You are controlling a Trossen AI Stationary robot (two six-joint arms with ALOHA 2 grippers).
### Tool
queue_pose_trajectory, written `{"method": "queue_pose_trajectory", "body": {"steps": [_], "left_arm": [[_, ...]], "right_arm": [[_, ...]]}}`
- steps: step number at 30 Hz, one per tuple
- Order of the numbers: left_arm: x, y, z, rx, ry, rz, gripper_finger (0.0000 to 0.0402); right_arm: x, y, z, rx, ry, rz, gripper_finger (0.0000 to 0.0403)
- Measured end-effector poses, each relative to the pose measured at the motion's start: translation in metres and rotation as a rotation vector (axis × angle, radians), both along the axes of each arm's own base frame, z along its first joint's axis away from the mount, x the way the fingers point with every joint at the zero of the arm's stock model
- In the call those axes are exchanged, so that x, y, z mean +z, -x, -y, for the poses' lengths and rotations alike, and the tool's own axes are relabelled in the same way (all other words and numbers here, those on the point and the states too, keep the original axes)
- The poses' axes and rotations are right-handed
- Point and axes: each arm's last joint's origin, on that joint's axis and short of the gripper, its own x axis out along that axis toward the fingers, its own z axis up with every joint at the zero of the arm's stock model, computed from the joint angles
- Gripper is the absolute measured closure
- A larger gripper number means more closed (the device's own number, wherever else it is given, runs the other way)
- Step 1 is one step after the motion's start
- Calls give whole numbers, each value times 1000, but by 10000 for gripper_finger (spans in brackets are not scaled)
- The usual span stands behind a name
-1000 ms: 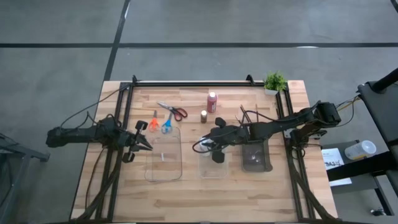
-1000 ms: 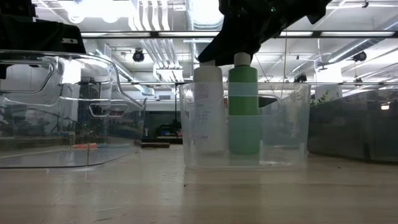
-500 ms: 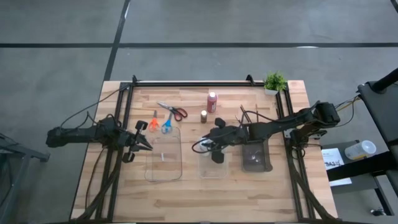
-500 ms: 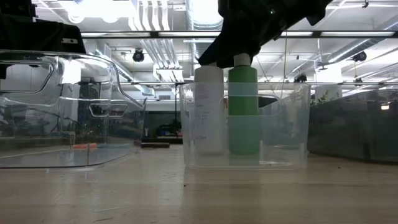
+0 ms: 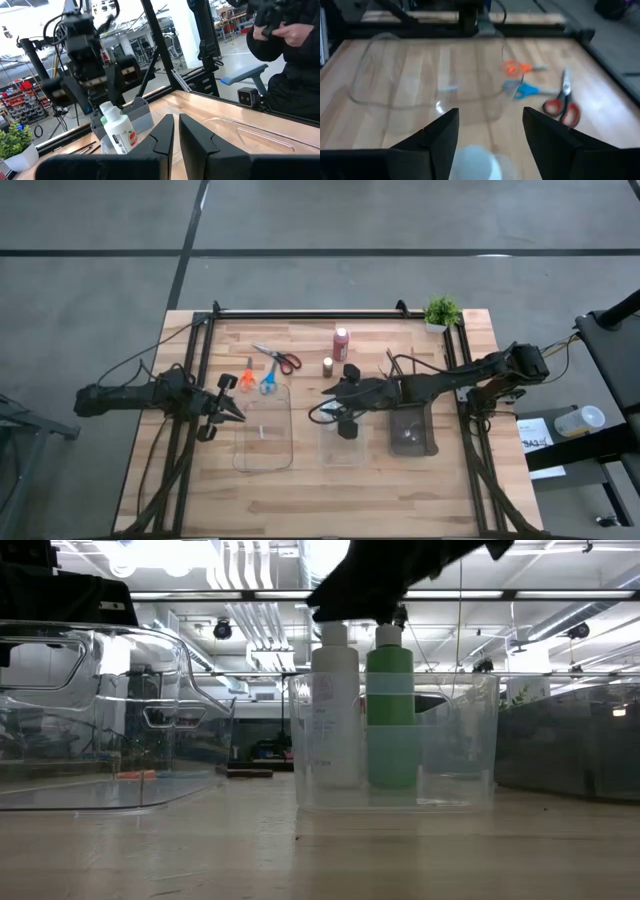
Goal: Pick & Place Paint Supplies
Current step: Put the pink bottle into the white transparent bin
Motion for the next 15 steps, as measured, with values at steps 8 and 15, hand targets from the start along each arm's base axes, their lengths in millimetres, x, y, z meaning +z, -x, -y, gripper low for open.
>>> {"method": "queue_pose_trajectory", "body": {"steps": [8, 15], "left_arm": [[0, 0, 0, 0, 0, 0, 366], [0, 0, 0, 0, 0, 0, 366]], "right_arm": [[39, -1, 6, -83, 141, -17, 185], [53, 8, 43, -217, 135, -9, 185]]}}
